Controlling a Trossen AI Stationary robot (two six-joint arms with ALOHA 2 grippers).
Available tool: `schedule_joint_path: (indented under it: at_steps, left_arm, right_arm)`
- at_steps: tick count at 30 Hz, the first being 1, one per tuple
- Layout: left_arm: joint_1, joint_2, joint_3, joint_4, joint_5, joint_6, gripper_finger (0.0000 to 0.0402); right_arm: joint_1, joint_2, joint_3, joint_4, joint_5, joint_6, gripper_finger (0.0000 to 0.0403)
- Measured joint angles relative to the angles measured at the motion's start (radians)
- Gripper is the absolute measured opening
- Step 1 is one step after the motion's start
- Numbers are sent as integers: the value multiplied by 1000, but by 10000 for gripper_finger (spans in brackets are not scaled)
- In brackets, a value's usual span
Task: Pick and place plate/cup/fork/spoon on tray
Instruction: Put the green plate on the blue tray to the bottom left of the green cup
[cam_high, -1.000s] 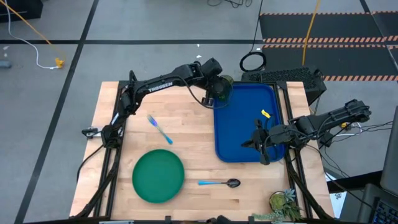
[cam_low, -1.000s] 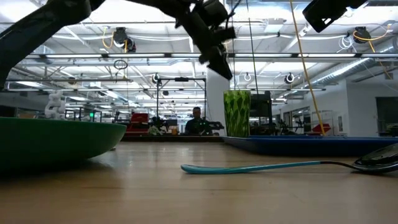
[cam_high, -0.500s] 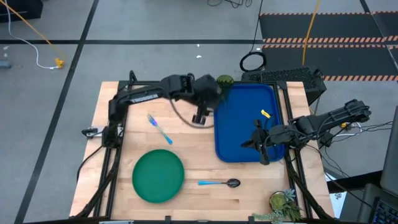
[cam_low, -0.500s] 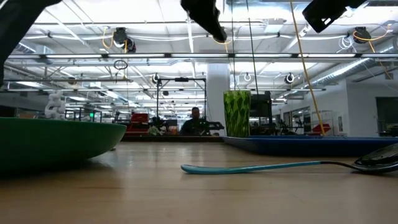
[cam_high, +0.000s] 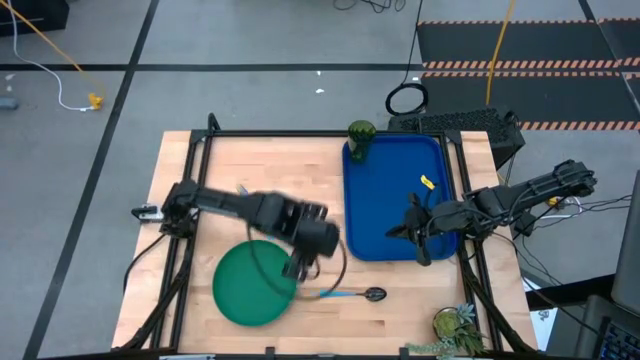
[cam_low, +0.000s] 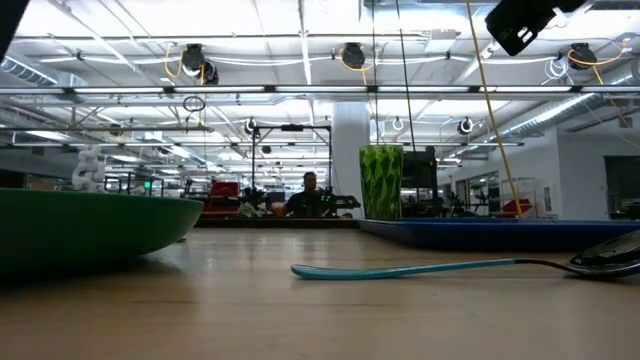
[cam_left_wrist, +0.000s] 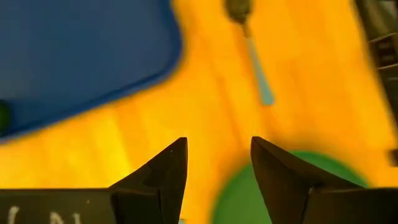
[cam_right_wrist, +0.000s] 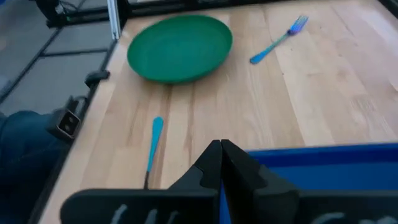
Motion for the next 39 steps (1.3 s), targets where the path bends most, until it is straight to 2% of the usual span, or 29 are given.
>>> schedule_joint_path:
  at_steps: [6, 12, 19, 24, 31, 39]
  left_arm:
    - [-179, -1, -17, 23, -34, -200, 179]
    - [-316, 1, -137, 74, -117, -423, 179]
    - [-412, 2, -325, 147, -105, -750, 179]
    - [-482, 2, -381, 167, -69, -967, 179]
    - [-586, 1, -381, 212, -94, -1155, 179]
    - [-659, 62, -381, 230, -101, -1244, 179]
  right_arm:
    - [0, 0, 0, 48, 0, -2, 0]
    - [0, 0, 0, 77, 0, -25, 0]
    - [0, 0, 0, 108, 0, -74, 0]
    - [0, 17, 0, 109, 1, -76, 0]
    - [0, 85, 0, 144, 0, -54, 0]
    - [0, 158, 0, 186, -54, -53, 0]
